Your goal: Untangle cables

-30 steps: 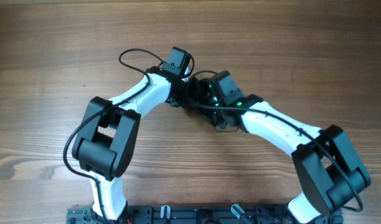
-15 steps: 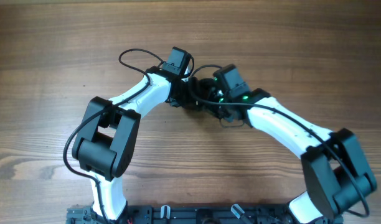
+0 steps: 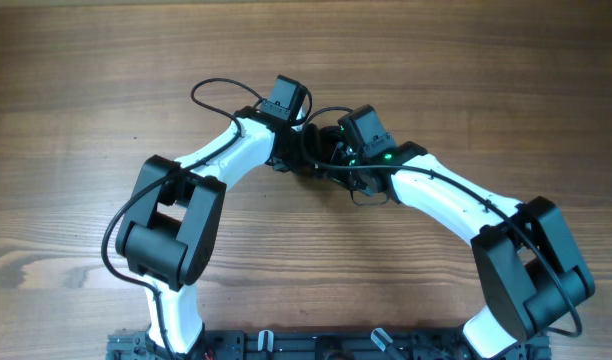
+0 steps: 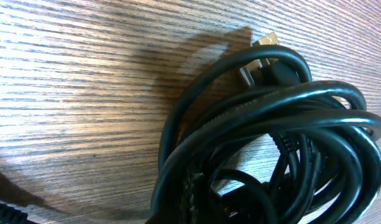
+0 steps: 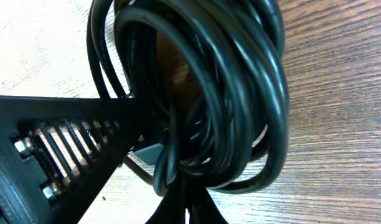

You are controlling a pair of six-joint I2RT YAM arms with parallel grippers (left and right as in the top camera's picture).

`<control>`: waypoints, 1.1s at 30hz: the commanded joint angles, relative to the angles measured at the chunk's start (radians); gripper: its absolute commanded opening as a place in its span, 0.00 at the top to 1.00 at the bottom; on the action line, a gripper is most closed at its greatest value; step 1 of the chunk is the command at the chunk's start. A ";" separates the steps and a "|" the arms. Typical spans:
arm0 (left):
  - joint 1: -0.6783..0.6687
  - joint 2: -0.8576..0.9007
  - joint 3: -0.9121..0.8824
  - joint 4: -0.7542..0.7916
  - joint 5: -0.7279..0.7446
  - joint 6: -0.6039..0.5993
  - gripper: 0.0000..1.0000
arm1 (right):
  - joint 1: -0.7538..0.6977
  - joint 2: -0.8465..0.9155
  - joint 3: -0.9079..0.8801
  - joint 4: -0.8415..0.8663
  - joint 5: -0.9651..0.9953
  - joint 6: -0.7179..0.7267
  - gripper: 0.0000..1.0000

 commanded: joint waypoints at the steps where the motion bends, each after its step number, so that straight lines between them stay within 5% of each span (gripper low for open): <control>1: -0.005 0.038 -0.005 -0.007 -0.021 0.001 0.96 | 0.004 0.018 0.000 0.018 0.006 -0.010 0.95; 33: -0.005 0.038 -0.005 -0.007 -0.021 0.001 0.96 | 0.027 0.072 0.000 0.145 0.019 0.063 0.87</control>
